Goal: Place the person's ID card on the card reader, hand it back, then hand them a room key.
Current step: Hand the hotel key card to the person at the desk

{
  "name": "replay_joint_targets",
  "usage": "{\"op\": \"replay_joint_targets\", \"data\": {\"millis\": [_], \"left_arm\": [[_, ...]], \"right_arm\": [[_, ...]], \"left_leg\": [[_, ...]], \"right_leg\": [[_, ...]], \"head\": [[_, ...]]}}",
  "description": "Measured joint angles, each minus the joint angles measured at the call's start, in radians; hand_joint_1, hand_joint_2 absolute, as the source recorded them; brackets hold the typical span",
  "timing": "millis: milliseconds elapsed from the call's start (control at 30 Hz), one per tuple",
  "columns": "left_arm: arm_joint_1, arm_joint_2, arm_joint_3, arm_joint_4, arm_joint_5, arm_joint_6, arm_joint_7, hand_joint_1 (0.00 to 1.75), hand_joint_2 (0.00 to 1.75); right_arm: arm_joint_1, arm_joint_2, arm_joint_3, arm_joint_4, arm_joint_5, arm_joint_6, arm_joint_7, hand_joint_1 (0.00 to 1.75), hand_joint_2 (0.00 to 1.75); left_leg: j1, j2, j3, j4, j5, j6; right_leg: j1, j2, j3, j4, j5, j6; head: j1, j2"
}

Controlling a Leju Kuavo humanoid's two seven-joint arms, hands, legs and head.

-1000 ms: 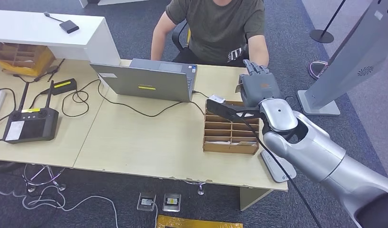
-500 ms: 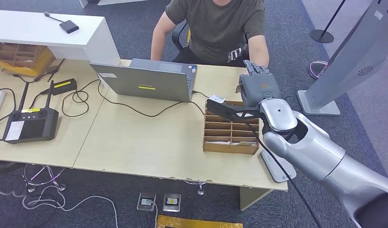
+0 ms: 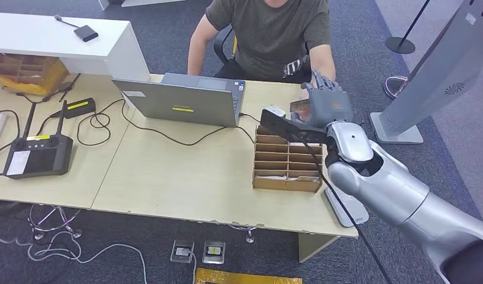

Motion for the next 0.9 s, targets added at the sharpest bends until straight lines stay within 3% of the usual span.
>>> {"op": "replay_joint_targets", "data": {"millis": [167,900], "left_arm": [[0.001,0.0,0.0,0.0,0.0,-0.001,0.0,0.0,0.0],[0.001,0.0,0.0,0.0,-0.013,-0.019,0.0,0.0,0.0]], "right_arm": [[-0.007,-0.008,0.019,0.0,-0.065,-0.014,0.017,0.0,0.0],[-0.01,-0.048,0.042,-0.002,-0.036,-0.03,0.038,0.0,0.0]], "left_leg": [[0.0,0.001,0.0,0.0,0.0,0.0],[0.0,0.001,0.001,0.0,0.0,0.0]], "right_leg": [[0.0,0.001,0.0,0.0,0.0,0.0],[0.0,0.003,-0.001,0.0,0.001,-0.001]], "head": [[0.0,0.0],[0.0,0.0]]}}
